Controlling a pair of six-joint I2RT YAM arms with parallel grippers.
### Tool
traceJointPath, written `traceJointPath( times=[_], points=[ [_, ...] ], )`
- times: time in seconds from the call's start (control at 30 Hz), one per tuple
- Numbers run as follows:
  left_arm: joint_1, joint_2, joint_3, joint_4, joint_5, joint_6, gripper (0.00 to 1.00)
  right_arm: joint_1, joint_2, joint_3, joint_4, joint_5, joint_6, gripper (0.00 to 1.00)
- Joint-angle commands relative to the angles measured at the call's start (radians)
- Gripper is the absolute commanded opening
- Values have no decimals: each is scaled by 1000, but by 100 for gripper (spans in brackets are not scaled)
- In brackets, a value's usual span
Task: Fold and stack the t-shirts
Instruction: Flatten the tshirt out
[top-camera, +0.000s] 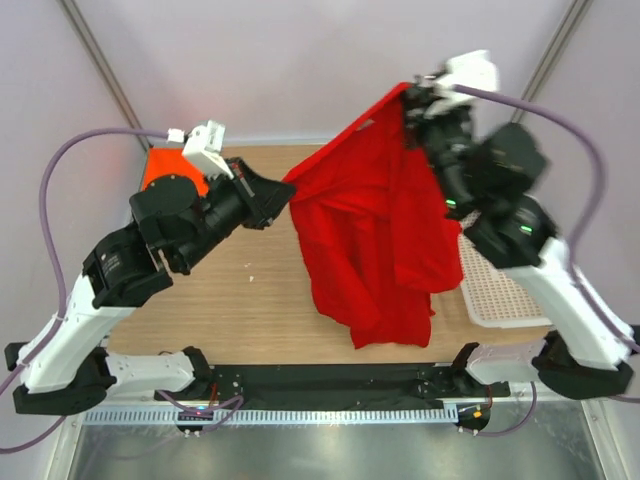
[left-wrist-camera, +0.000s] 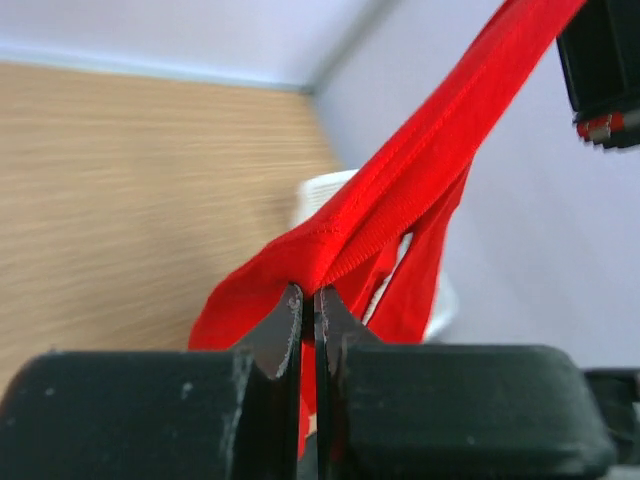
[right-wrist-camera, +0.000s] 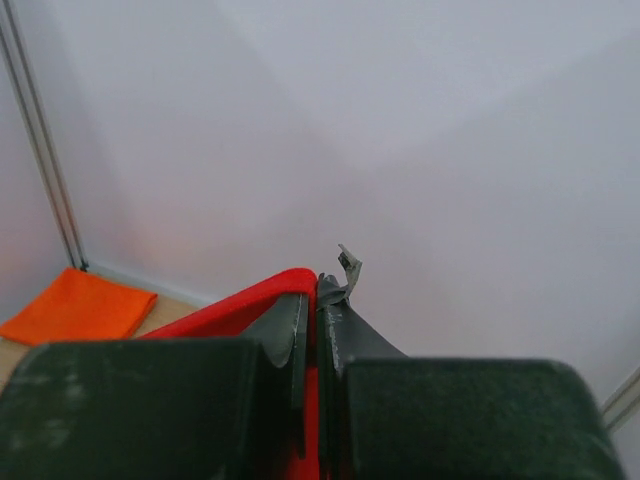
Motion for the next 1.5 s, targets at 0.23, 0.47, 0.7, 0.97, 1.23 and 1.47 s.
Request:
traceJointPath(
  times=[0.23,0.47,0.7,0.97,1.23,1.47],
  points=[
    [230,-107,-322,-681,-614,-268,3,-118,675,237,113,-193,379,9],
    [524,-156,-560,-571,-380,-213,54,-131,997,639,-464,-400,664,63],
    [535,-64,-420,-545,-212,-98,72,-157,676,62,-689,-452,692,71],
    [535,-63,-529,-374,151,-118,69,-192,236,-560,-663,-577,738,72],
    [544,-47,-609,-334,214,-173,56,-194,70,-942,-516,-593,921,59],
    [545,-18,-587,-377,207,-172,60,-190,88,-1059,-355,-760,1040,58]
  ],
)
